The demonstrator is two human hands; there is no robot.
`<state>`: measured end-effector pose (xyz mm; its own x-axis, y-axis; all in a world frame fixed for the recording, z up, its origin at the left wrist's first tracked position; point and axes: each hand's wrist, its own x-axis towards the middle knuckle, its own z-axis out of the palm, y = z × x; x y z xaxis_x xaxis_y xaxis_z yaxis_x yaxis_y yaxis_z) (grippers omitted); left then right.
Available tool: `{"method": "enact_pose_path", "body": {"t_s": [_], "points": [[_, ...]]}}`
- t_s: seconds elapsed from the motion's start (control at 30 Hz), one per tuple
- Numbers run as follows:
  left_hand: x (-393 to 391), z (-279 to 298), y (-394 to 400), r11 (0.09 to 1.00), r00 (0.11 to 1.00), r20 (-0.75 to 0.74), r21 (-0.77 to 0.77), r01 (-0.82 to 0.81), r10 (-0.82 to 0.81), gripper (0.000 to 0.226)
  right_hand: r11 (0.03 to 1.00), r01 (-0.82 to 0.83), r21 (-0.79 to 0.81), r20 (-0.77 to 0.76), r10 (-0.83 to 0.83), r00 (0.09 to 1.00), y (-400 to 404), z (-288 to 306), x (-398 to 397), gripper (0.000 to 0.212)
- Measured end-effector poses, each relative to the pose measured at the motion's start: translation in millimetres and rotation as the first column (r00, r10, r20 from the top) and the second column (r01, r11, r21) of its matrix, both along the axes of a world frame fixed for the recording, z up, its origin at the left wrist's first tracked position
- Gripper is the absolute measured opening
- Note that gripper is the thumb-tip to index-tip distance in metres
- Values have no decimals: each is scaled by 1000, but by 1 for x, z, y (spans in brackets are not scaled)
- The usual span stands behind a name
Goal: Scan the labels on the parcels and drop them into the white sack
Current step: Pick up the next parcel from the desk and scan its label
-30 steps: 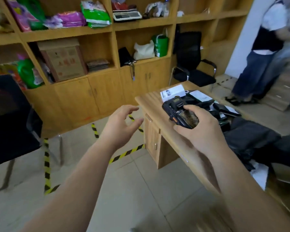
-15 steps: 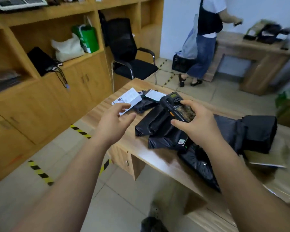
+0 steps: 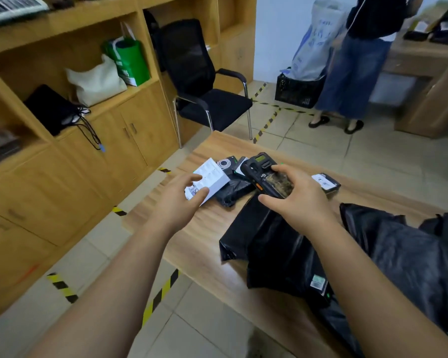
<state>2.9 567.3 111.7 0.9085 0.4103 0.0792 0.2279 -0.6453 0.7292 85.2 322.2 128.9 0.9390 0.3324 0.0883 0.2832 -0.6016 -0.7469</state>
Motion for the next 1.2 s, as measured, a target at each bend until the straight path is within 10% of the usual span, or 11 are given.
{"method": "enact_pose_path", "body": {"t_s": [0.53, 0.9, 1.07, 1.2], "points": [[112, -123, 119, 987, 954, -254, -15, 161, -160, 67, 964, 176, -200, -136, -205, 969, 91, -75, 36, 67], [149, -176, 141, 927, 895, -410, 238, 290, -175, 107, 908, 321, -270, -139, -367, 920, 138, -89, 29, 66], [158, -168, 171, 955, 889, -394, -264, 135, -235, 107, 901, 346, -262, -128, -388, 913, 152, -87, 25, 67], [155, -146, 189, 786, 841, -443, -617, -34, -311, 47, 910, 360, -206, -137, -391, 910, 165, -81, 25, 68]]}}
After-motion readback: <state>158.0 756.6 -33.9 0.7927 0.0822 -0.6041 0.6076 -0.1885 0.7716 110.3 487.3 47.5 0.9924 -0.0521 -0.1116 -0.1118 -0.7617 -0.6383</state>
